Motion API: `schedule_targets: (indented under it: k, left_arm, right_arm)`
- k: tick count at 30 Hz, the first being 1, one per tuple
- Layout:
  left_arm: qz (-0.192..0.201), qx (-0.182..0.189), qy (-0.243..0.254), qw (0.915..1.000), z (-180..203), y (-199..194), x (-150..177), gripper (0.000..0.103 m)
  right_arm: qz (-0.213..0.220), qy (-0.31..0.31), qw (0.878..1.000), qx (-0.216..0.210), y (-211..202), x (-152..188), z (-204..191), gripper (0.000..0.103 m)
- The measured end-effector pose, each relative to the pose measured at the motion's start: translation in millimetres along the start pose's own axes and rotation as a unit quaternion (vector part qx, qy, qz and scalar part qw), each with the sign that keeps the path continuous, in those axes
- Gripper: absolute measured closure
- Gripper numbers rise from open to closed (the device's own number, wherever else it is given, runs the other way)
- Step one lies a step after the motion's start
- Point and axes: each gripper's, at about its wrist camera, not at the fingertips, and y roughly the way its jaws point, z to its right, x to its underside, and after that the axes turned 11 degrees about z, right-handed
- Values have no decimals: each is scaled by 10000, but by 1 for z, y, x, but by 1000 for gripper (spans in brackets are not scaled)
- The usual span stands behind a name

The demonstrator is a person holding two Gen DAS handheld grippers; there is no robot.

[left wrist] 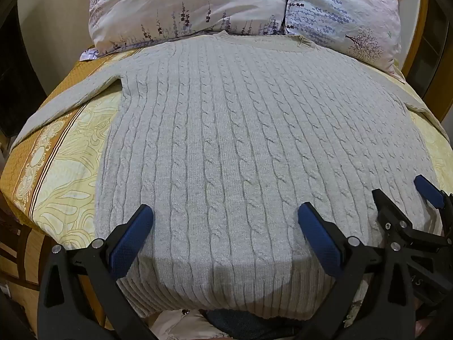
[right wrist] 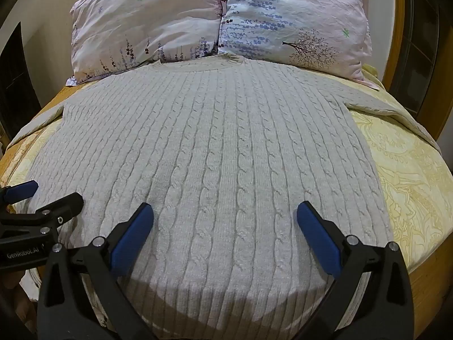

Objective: Fold small clothes

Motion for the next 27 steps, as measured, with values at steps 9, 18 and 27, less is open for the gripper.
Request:
schedule_targets:
  k: [9, 18, 27]
  left_arm:
    - [6, 2, -4, 10000, 0, 0, 0, 1]
    - [7, 2, -4, 10000, 0, 0, 0, 1]
    - [8, 2, -4, 10000, 0, 0, 0, 1]
  right_arm:
    - [9, -4, 10000, 1, 0, 0, 0, 2]
    - [10, -5, 10000, 3, 0, 0, 0, 2]
    - [12, -6, 10000, 2, -1, 1, 1, 2]
